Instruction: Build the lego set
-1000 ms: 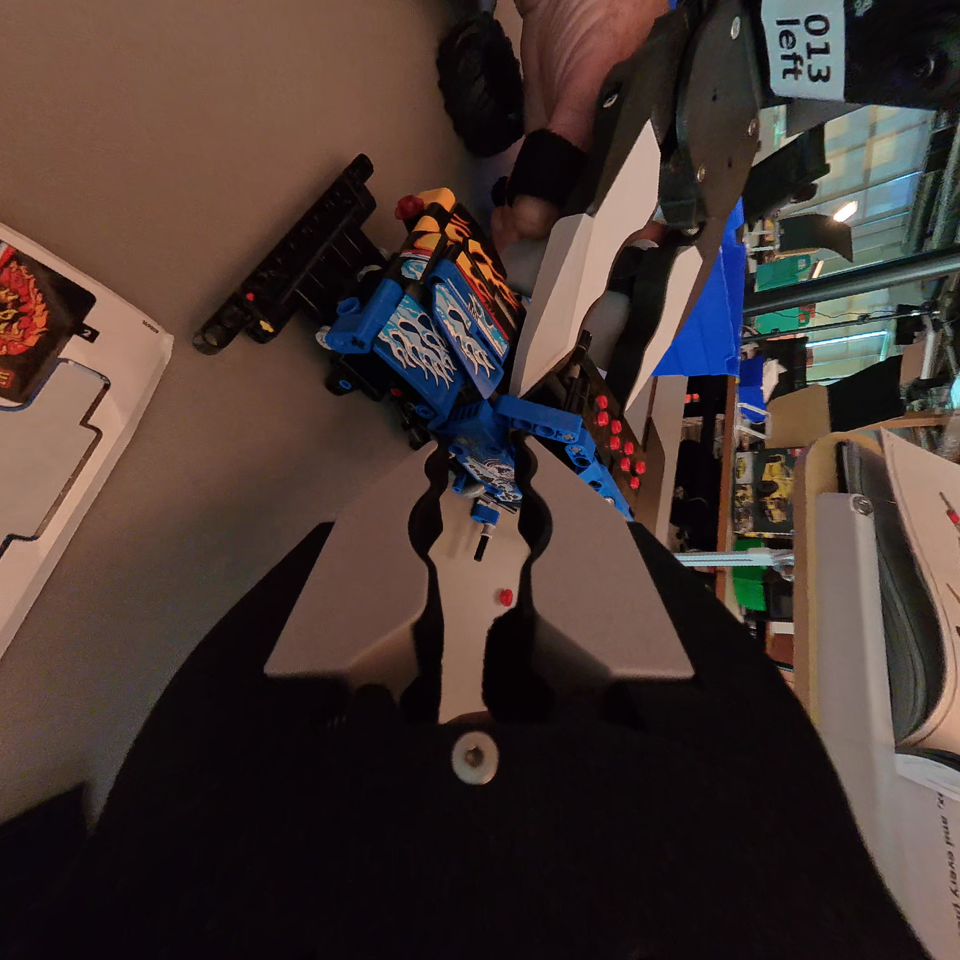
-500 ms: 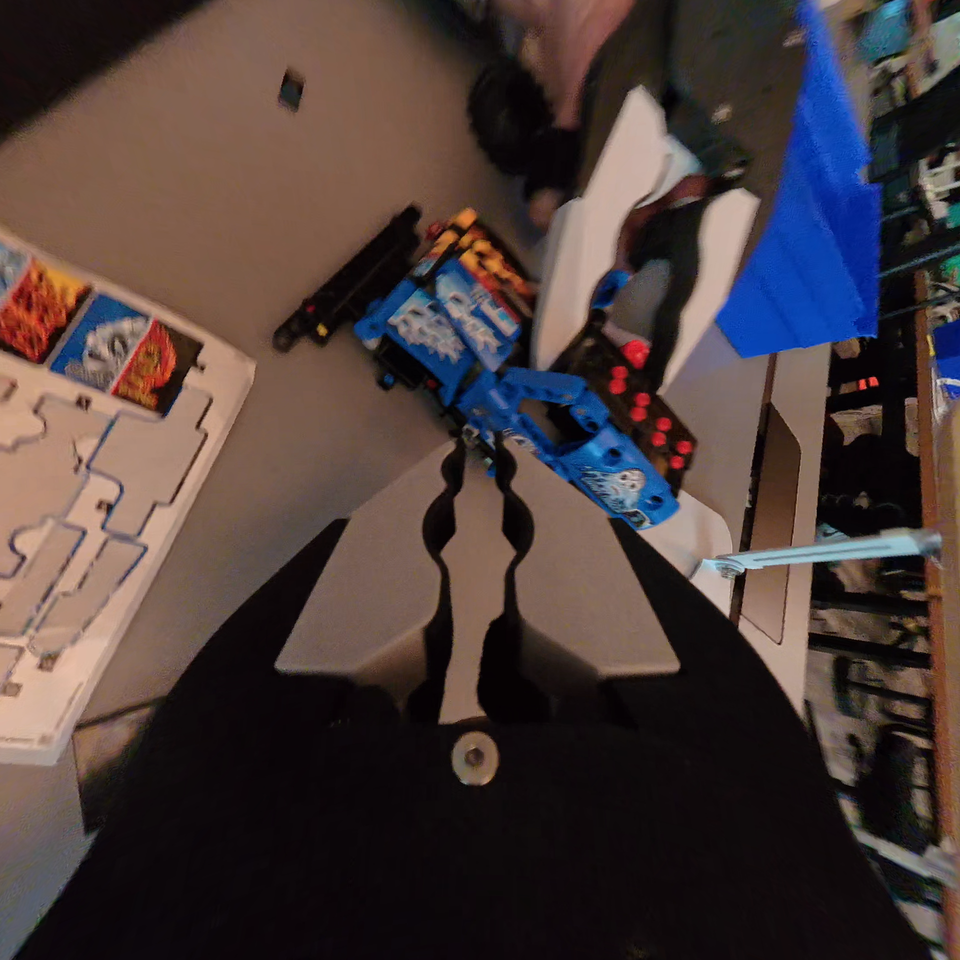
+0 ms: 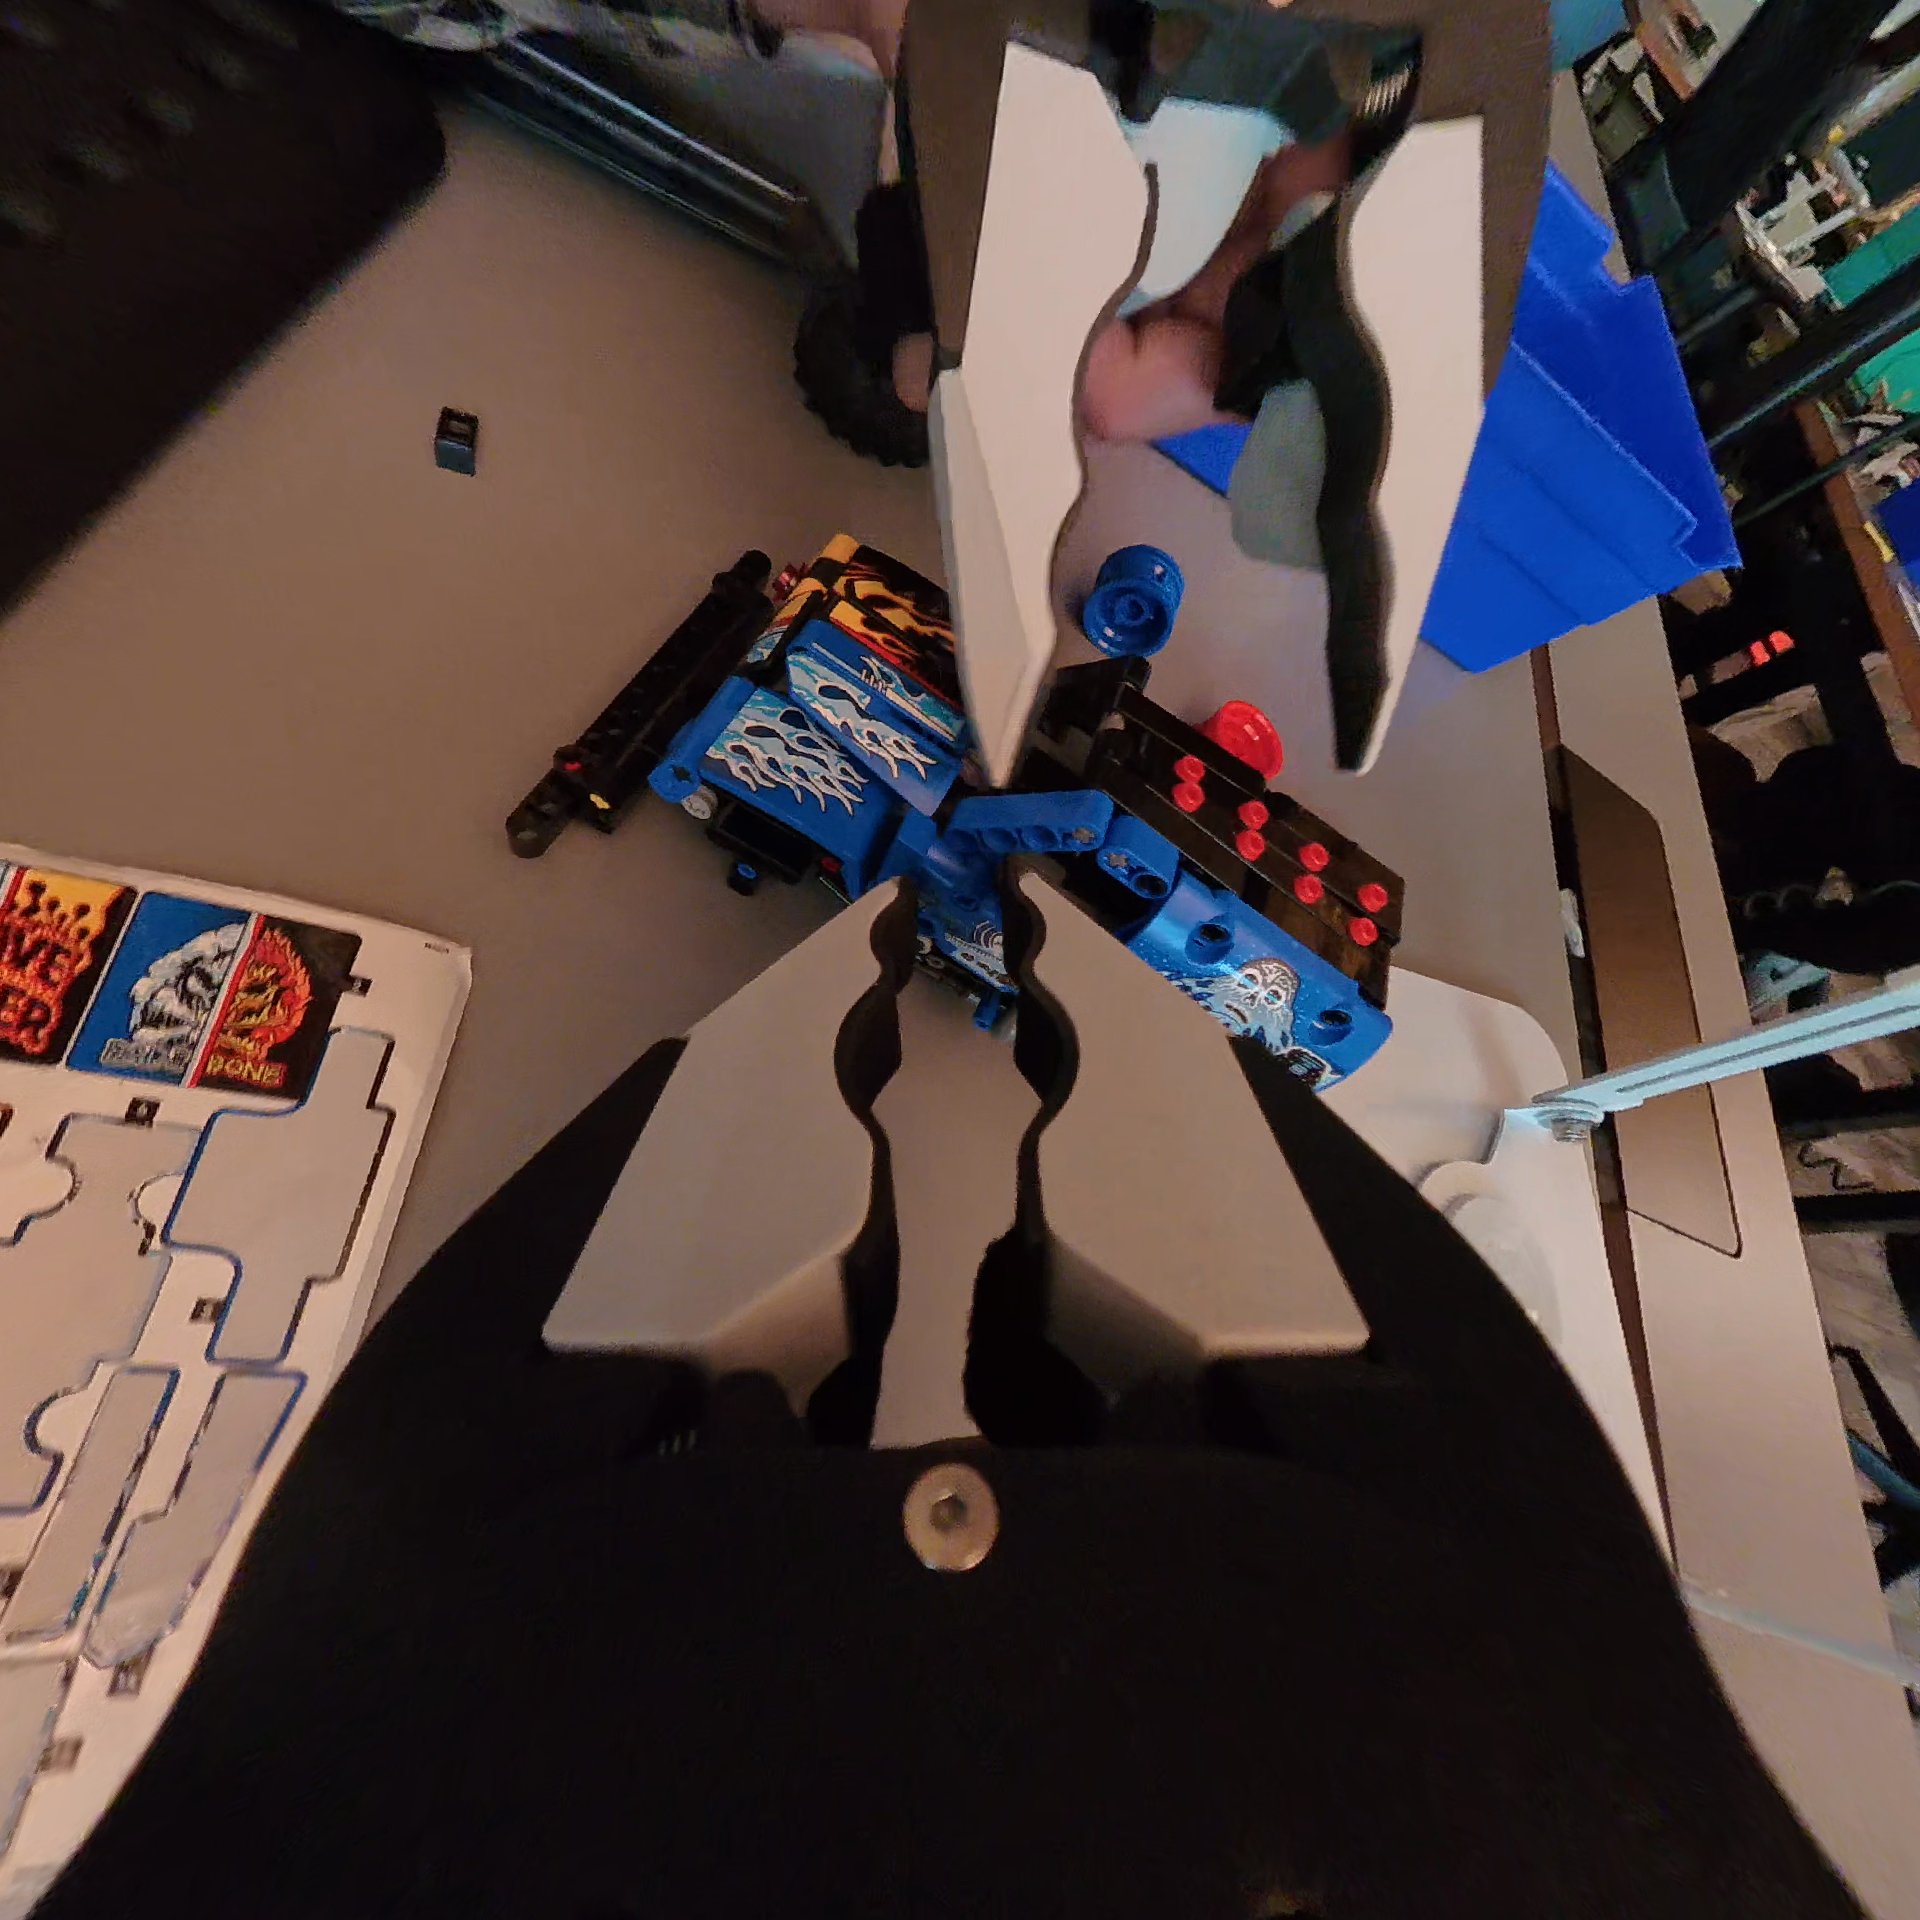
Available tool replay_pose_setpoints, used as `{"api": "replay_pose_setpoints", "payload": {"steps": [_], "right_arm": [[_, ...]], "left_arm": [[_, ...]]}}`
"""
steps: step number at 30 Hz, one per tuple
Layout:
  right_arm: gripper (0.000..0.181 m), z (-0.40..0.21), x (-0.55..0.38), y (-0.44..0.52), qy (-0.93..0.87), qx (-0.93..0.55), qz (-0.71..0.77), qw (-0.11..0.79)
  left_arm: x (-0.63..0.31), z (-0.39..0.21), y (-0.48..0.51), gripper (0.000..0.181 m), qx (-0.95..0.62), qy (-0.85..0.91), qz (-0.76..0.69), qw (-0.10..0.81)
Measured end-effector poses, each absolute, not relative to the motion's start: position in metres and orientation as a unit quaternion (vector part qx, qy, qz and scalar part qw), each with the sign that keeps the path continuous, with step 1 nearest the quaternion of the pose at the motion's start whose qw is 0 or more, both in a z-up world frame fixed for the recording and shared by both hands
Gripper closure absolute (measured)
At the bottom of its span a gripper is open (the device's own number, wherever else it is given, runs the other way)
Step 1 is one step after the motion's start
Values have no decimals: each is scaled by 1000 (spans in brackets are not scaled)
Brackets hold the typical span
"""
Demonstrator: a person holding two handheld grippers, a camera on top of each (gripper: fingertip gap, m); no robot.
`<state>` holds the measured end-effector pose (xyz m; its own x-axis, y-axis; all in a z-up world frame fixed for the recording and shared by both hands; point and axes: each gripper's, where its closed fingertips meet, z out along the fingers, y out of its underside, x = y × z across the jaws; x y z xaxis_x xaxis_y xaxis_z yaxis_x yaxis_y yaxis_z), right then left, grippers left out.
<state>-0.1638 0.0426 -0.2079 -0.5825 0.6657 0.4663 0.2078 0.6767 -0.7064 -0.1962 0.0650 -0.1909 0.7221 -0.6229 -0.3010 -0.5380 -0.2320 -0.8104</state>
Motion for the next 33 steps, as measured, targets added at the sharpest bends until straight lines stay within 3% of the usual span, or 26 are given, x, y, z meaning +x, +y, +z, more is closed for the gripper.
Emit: {"api": "replay_pose_setpoints", "payload": {"steps": [4, 10, 13, 20, 23, 29, 33], "right_arm": [[168, -208, -172, 40, -823, -284, 291, 398], [174, -206, -185, 39, -801, -340, 292, 398], [171, -206, -187, 41, -801, -339, 294, 397], [168, -206, -187, 39, -795, -349, 345, 357], [159, -208, -186, 37, -814, -309, 313, 381], [155, -215, -189, 34, -841, -223, 210, 447], [166, -213, -192, 39, -840, -188, 175, 478]], "left_arm": [[-205, -174, 61, 109, -800, 345, 16, 490], [-203, -189, 50, 126, -843, 316, 50, 432], [-200, -191, 49, 154, -844, 294, 69, 443], [-201, -188, 44, 159, -839, 272, 100, 461], [-200, -178, 39, 147, -828, 249, 99, 492], [-195, -200, 46, 167, -844, 240, 111, 467], [-192, -201, 47, 171, -841, 226, 72, 486]]}}
